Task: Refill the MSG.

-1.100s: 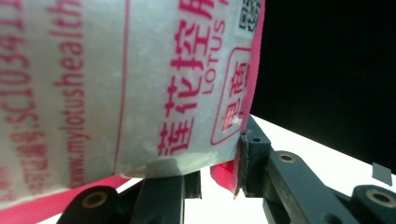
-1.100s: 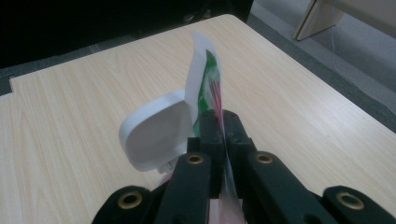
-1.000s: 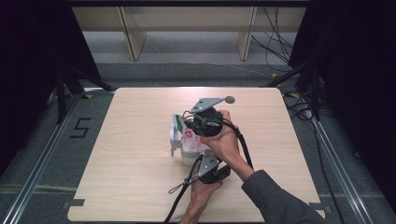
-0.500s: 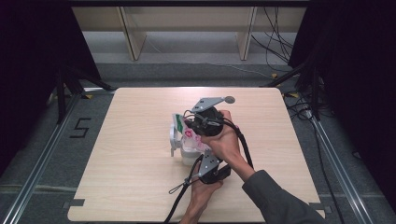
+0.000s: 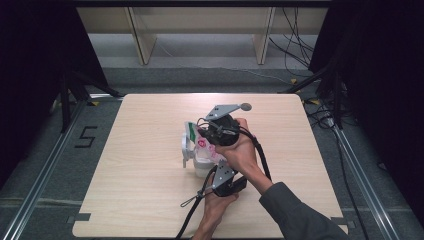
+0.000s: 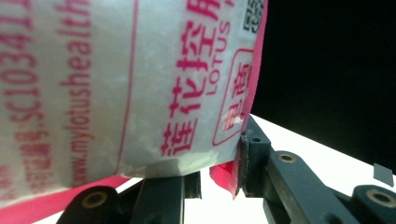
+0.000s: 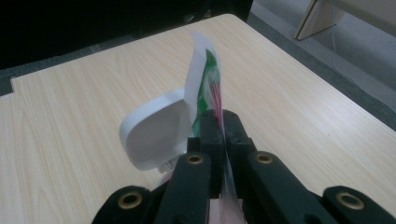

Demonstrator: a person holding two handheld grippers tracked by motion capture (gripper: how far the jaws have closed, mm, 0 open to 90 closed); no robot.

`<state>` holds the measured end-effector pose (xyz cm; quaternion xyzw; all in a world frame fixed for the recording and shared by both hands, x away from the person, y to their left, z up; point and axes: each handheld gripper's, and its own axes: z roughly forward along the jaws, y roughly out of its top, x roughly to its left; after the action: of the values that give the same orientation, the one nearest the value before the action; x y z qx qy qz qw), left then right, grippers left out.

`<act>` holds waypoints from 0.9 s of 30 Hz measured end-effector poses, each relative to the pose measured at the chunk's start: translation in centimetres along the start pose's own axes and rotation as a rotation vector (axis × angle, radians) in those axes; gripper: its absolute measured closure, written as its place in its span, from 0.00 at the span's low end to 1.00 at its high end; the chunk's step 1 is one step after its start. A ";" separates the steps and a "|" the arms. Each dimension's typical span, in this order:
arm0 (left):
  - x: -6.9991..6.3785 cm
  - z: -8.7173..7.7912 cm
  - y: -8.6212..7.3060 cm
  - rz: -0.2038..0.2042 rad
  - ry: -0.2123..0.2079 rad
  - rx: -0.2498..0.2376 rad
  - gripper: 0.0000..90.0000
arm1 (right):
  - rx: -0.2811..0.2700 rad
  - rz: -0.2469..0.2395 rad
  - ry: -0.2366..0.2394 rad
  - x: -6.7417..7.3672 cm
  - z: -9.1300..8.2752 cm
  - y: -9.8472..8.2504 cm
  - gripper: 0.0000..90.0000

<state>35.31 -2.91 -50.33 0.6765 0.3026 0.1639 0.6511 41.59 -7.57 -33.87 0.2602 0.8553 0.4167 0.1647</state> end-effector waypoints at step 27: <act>0.3 0.0 -0.6 0.019 0.006 0.065 0.78 | -0.094 0.051 0.030 -1.3 -2.7 -1.6 1.00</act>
<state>35.45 -2.77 -50.97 0.6996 0.3034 0.1623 0.6262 40.85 -10.86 -33.45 0.2679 0.8301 0.4643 0.1533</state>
